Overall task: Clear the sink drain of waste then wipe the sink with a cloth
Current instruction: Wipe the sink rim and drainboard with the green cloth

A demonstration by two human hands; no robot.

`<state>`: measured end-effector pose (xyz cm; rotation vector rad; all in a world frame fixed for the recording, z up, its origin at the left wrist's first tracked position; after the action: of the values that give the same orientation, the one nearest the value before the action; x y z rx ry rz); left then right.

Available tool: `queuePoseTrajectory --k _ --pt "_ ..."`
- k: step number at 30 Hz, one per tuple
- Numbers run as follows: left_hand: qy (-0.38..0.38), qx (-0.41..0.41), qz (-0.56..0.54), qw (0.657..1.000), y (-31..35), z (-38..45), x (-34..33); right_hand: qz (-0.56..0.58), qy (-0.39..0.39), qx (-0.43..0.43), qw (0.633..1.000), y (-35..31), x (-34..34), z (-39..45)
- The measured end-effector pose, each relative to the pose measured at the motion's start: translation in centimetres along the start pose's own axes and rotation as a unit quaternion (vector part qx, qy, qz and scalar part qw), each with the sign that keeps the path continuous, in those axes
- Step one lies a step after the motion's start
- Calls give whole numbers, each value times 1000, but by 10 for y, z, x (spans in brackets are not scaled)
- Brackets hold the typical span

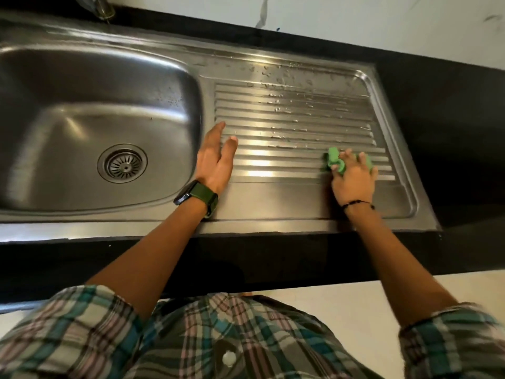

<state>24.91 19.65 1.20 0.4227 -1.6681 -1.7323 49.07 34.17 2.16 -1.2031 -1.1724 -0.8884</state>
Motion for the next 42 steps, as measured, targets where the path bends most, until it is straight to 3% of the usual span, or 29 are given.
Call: queuePoseTrajectory --k 7,13,22,25,31,34,36,42 --pt "-50 -24 36 998 8 -2 -8 16 -52 196 979 -170 -48 -76" --pt "-44 -17 0 999 3 -4 -5 -51 -59 309 948 -153 -45 -67" --pt "-63 -22 21 998 11 7 -17 -95 -23 62 993 63 15 26" --pt "-66 -35 36 997 13 10 -19 -84 -40 21 995 96 27 45" --pt "-23 -42 2 999 7 17 -22 27 50 -73 996 74 11 45" --pt "-11 -37 -7 999 8 25 -31 57 49 -106 992 49 11 48" --pt "-16 -26 -2 1000 6 29 -36 49 33 -75 995 17 4 40" --pt "5 -14 -61 998 2 30 -33 27 3 141 990 -124 -32 -32"
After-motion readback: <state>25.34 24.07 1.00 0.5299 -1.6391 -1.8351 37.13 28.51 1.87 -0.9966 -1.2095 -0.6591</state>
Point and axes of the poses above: each hand's wrist, its own z-axis towards the middle knuckle, its own x-axis out of the back of the hand, y = z × x, the point moved 5 cm from there along z, towards the middle knuckle, and after that the axes turned 7 degrees about -x, right-handed, at the moved point
